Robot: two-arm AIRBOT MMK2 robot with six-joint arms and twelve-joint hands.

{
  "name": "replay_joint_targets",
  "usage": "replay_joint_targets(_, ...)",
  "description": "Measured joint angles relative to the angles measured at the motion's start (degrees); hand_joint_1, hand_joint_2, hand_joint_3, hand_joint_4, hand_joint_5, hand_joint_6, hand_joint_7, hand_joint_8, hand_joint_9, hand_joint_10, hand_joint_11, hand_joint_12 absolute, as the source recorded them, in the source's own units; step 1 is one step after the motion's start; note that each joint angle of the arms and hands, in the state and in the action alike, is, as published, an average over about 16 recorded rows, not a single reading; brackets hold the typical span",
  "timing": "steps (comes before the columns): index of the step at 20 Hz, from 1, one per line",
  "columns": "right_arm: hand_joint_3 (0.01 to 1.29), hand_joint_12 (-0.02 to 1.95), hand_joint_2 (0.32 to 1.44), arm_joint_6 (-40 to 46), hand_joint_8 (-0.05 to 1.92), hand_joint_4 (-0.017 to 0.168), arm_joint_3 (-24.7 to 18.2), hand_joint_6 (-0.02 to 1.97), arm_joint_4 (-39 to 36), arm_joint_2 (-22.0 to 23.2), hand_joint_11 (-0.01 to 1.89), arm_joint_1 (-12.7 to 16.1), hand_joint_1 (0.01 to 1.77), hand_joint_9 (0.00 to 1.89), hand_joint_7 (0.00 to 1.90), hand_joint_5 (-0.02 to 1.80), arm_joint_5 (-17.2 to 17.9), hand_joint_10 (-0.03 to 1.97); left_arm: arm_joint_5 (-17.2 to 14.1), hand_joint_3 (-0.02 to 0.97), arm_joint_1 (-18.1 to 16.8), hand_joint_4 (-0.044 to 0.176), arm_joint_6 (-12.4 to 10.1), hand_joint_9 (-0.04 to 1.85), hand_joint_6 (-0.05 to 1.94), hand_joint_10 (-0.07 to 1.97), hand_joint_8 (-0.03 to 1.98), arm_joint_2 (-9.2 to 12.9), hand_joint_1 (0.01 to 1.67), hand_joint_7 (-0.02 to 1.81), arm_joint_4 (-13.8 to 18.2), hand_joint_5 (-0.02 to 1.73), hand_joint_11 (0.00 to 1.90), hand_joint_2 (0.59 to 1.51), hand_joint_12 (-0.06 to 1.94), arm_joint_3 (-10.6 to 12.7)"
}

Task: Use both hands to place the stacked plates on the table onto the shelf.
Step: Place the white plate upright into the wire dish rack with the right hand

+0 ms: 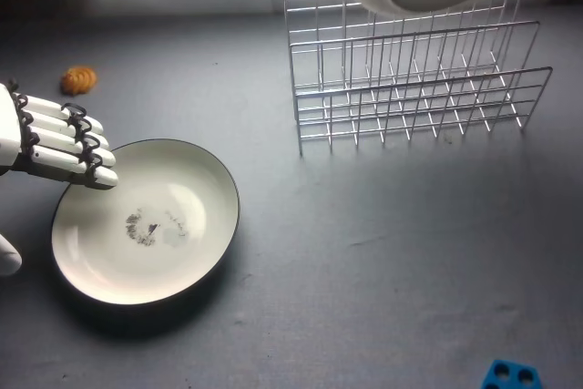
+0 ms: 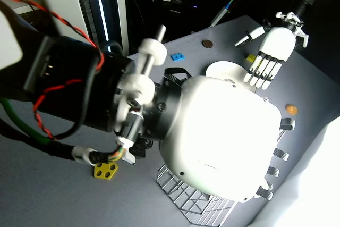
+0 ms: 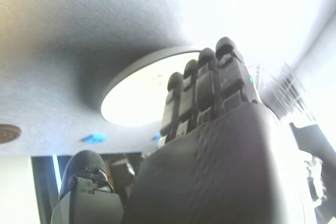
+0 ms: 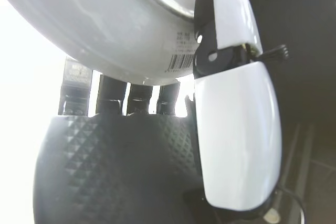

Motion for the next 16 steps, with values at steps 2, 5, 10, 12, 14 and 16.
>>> replay_joint_targets(2, 0.01, 1.14, 1.01, 4.0, 0.82, 0.009, 1.1, 0.87, -2.3, -0.8, 0.73, -0.3, 1.25, 1.26, 1.05, 0.98, 0.4, 0.05, 0.2, 0.018, 0.0, 0.001, -0.2, 0.05, 0.02, 0.01, 0.00, -0.1, 0.01, 0.07, -0.3, 0.08, 0.02, 1.044, 0.07, 0.0)
replay_joint_targets(5, 0.01, 1.15, 1.01, 9.4, 0.82, 0.009, 2.6, 0.87, -5.2, -2.0, 0.72, -0.9, 1.25, 1.26, 1.05, 0.98, 1.0, 0.05, 0.5, 0.019, 0.1, 0.001, -0.3, 0.05, 0.02, 0.01, 0.00, -0.1, 0.01, 0.07, -0.7, 0.08, 0.02, 1.048, 0.07, 0.0)
replay_joint_targets(10, 0.01, 1.16, 1.01, 15.6, 0.81, 0.009, 4.9, 0.87, -7.3, -3.6, 0.72, -2.1, 1.25, 1.26, 1.05, 0.98, 1.9, 0.04, 1.0, 0.019, 0.3, 0.001, -0.4, 0.05, 0.02, 0.01, 0.00, -0.2, 0.01, 0.06, -1.1, 0.08, 0.02, 1.052, 0.07, 0.1)
replay_joint_targets(12, 0.01, 1.16, 1.01, 16.8, 0.80, 0.009, 5.6, 0.87, -7.4, -4.0, 0.72, -2.6, 1.25, 1.26, 1.06, 0.98, 2.0, 0.04, 1.2, 0.019, 0.4, 0.001, -0.4, 0.05, 0.02, 0.01, 0.00, -0.2, 0.01, 0.07, -1.2, 0.08, 0.02, 1.053, 0.08, 0.1)
replay_joint_targets(14, 0.01, 1.16, 1.01, 17.5, 0.80, 0.009, 6.2, 0.87, -7.4, -4.4, 0.72, -3.0, 1.25, 1.26, 1.06, 0.98, 2.0, 0.04, 1.3, 0.019, 0.5, 0.000, -0.4, 0.06, 0.02, 0.01, 0.00, -0.3, 0.01, 0.07, -1.2, 0.08, 0.02, 1.054, 0.08, 0.1)
replay_joint_targets(16, 0.01, 1.17, 1.01, 17.9, 0.80, 0.009, 6.8, 0.87, -7.4, -4.7, 0.72, -3.4, 1.25, 1.27, 1.06, 0.98, 2.0, 0.04, 1.4, 0.019, 0.6, 0.000, -0.4, 0.06, 0.02, 0.01, 0.00, -0.3, 0.01, 0.07, -1.2, 0.08, 0.02, 1.052, 0.08, 0.1)
